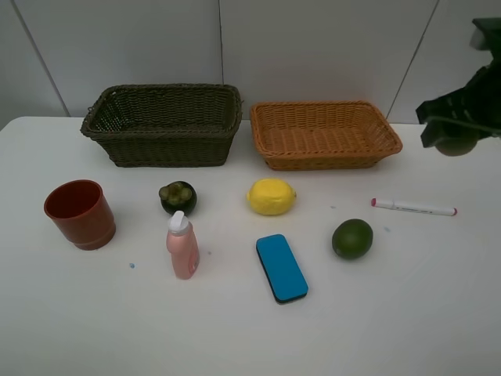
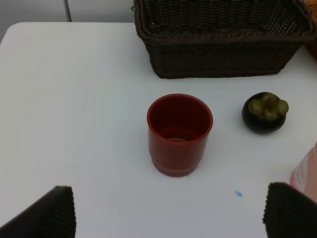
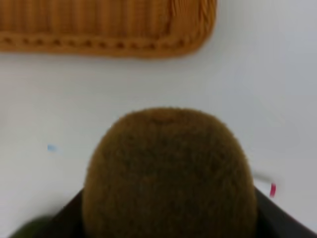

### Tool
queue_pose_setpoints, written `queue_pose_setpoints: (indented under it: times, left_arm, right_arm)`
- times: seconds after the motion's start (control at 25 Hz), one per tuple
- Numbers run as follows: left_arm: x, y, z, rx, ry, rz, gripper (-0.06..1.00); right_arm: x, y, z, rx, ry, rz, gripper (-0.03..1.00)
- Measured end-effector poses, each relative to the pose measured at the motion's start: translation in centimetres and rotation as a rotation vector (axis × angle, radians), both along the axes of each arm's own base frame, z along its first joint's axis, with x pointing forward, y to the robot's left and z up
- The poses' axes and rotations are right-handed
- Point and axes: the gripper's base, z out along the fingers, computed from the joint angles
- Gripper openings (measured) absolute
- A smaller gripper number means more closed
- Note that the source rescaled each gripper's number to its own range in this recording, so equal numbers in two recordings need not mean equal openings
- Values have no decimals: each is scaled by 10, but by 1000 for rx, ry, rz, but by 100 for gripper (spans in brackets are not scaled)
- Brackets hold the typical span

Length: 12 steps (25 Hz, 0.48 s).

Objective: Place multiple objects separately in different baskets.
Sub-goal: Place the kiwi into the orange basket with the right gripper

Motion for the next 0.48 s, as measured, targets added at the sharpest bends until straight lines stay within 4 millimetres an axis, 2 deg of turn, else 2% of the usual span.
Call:
queue_pose_setpoints:
  times: [0.12,0.2,0.28,0.48]
  left_arm:
    - [0,0,0,0,0,0,98]
    - [0,0,0,0,0,0,98]
    - [0,0,0,0,0,0,98]
    - [0,0,0,0,0,0,98]
  right_arm:
    - [19,13,19,7,-62,37,50]
    - [35,20,19,8,-67,50,50]
    - [54,25,16,7,-64,59,50]
    - [103,33,-13,2,-20,60,50]
